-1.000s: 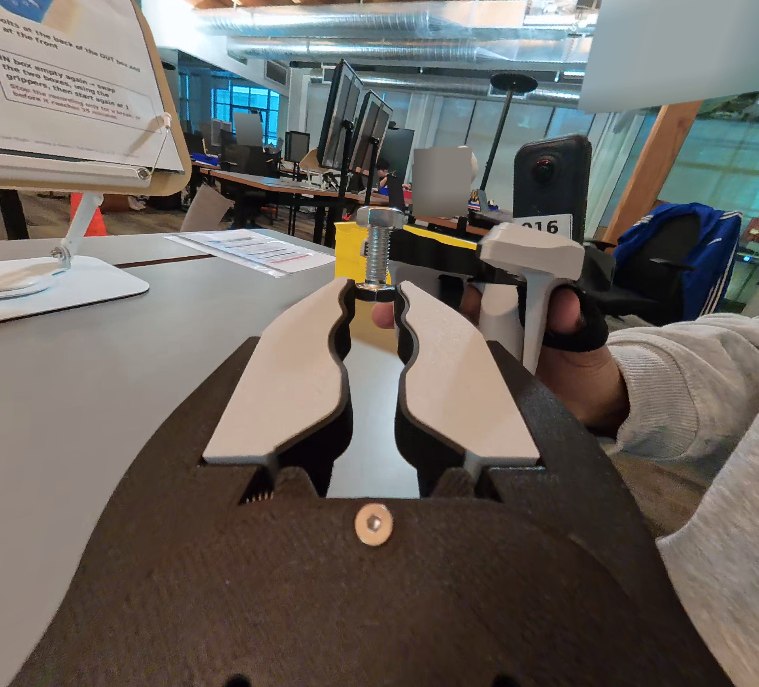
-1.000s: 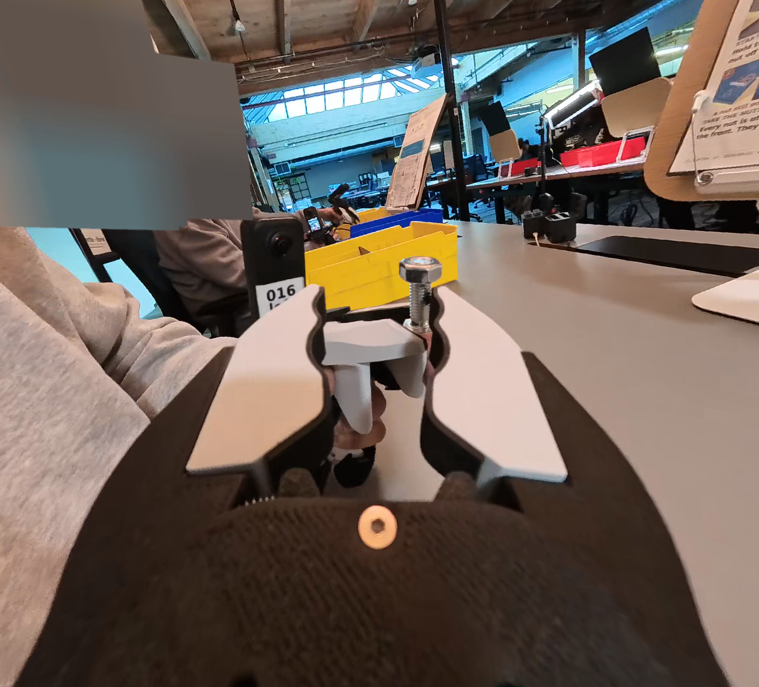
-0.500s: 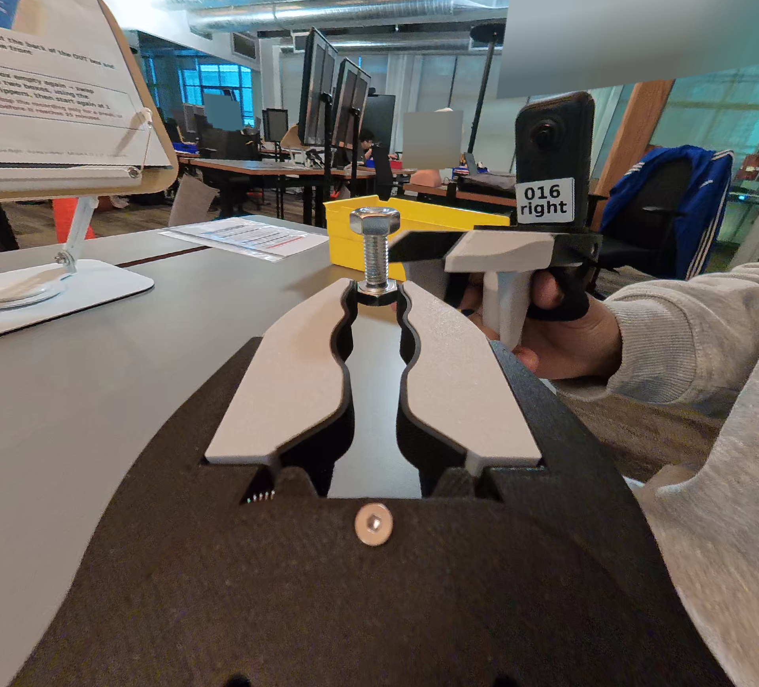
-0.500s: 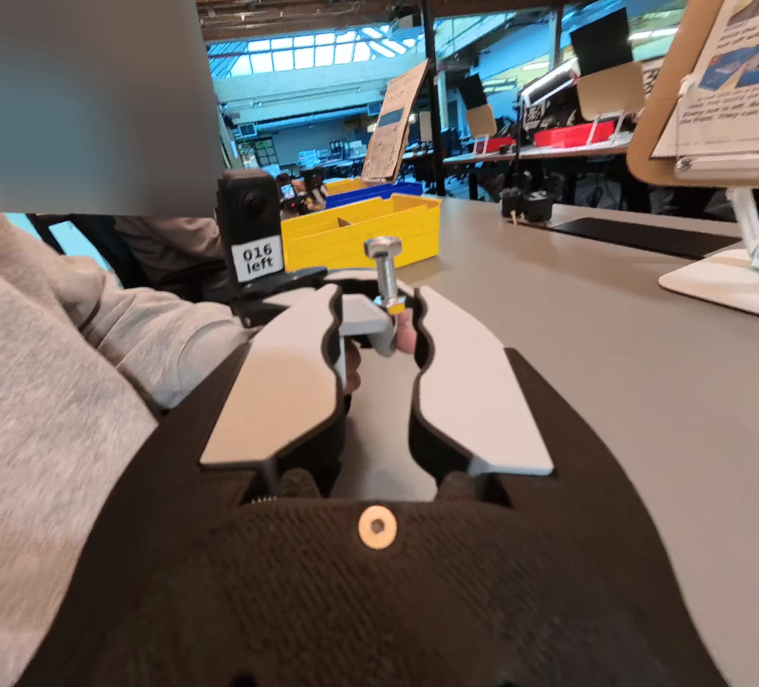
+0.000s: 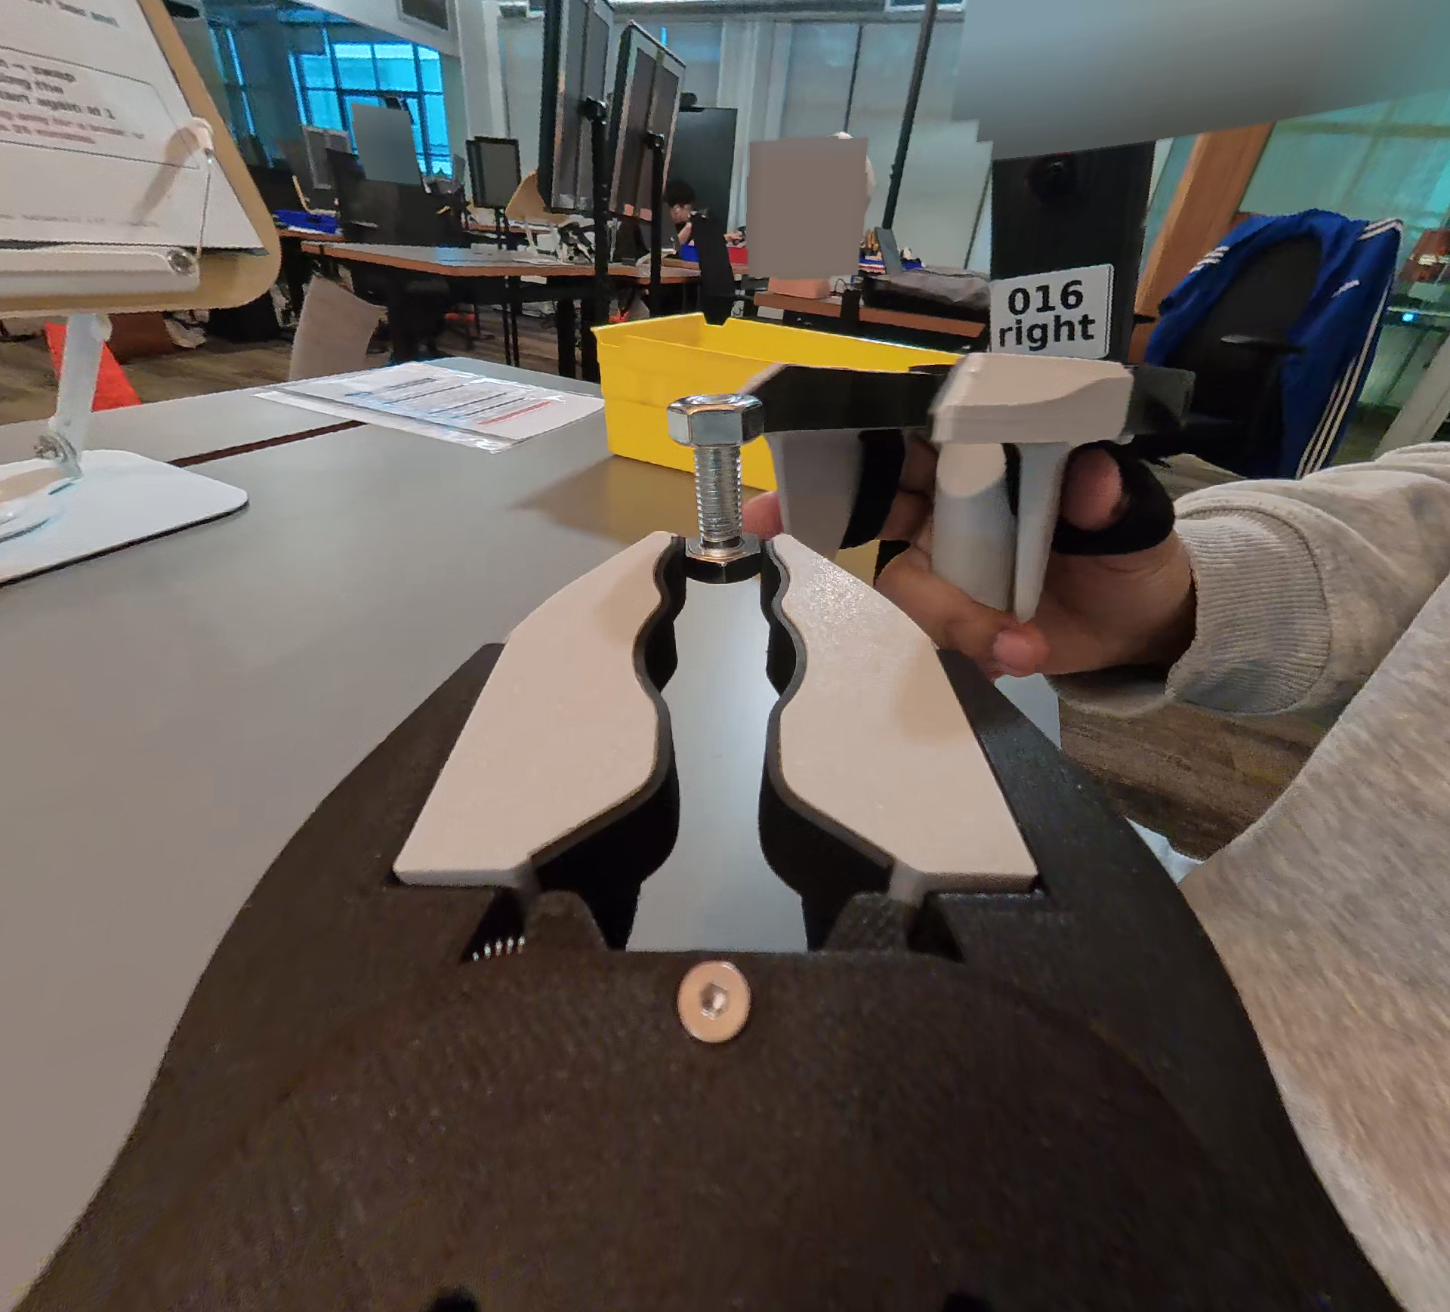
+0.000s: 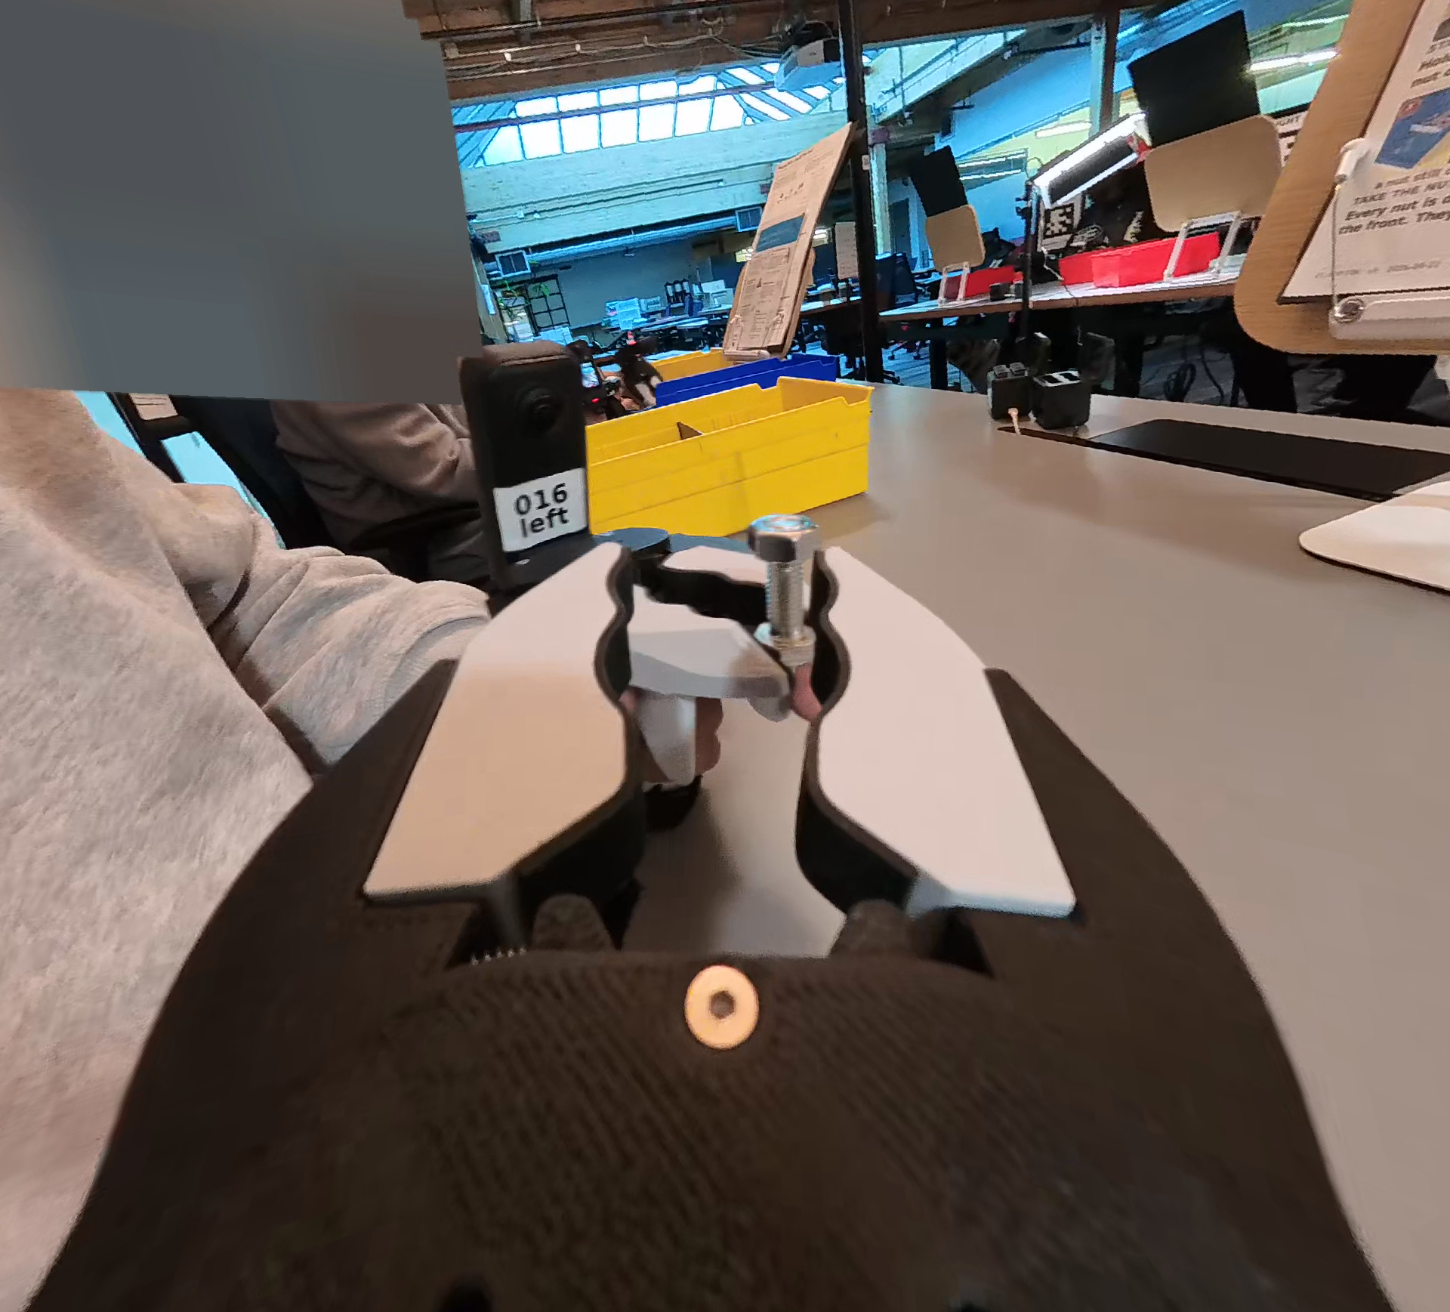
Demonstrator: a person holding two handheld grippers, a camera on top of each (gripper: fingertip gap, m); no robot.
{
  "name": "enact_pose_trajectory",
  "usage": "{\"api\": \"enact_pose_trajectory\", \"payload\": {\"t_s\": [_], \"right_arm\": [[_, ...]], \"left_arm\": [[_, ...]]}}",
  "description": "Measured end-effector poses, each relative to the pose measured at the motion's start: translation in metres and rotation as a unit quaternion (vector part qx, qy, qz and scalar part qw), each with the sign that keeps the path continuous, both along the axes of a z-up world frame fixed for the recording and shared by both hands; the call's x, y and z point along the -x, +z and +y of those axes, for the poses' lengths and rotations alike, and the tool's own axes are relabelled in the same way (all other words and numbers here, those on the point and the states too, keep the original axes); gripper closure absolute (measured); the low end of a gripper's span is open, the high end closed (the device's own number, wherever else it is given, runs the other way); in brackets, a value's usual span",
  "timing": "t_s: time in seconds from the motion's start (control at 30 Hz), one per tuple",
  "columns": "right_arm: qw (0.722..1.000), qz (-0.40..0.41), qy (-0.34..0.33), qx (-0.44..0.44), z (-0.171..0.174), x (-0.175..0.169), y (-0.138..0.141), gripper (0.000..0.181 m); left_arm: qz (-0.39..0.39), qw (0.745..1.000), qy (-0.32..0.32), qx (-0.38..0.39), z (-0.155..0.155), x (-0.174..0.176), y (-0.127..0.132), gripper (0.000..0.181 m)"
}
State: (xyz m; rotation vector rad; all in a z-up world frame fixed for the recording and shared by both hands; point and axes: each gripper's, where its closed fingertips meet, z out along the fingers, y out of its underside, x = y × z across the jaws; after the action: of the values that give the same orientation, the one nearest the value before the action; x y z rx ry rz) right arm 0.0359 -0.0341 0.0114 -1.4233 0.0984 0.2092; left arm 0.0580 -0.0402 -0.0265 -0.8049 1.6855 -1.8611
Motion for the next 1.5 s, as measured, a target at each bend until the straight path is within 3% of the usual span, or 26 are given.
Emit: {"api": "enact_pose_trajectory", "payload": {"t_s": [0.07,0.17,0.5,0.67,0.87,1.0,1.2,1.33,1.5], "right_arm": [[1.000,0.015,0.021,-0.011,0.000,0.005,0.002,0.141],[0.999,0.027,0.001,-0.021,0.000,-0.001,0.004,0.135],[1.000,-0.024,-0.004,-0.006,0.005,0.008,0.001,0.126],[0.998,-0.060,-0.011,0.004,0.005,0.012,0.001,0.139],[0.997,-0.059,-0.047,0.002,0.004,0.000,0.000,0.122],[0.998,-0.060,-0.016,0.001,0.008,0.010,-0.003,0.115],[0.996,-0.085,0.004,0.011,0.009,0.021,-0.005,0.128],[0.996,-0.091,-0.021,-0.003,0.005,0.014,0.001,0.130],[0.997,-0.063,-0.046,-0.010,0.003,0.000,0.002,0.120]], "left_arm": [[0.008,1.000,0.002,0.005,0.003,-0.002,-0.001,0.162],[0.011,1.000,0.000,0.009,0.004,-0.002,-0.001,0.162],[0.011,1.000,0.003,-0.001,0.003,-0.001,-0.002,0.162],[0.014,1.000,0.007,0.002,0.005,-0.002,-0.002,0.162],[0.006,1.000,0.002,-0.011,0.001,0.000,-0.003,0.162],[0.005,1.000,0.000,-0.014,-0.001,0.001,-0.003,0.162],[0.013,1.000,0.006,0.006,0.005,-0.002,-0.002,0.162],[0.009,1.000,0.005,-0.002,0.003,-0.001,-0.002,0.162],[0.018,0.999,0.005,-0.029,-0.001,-0.001,-0.007,0.162]]}}
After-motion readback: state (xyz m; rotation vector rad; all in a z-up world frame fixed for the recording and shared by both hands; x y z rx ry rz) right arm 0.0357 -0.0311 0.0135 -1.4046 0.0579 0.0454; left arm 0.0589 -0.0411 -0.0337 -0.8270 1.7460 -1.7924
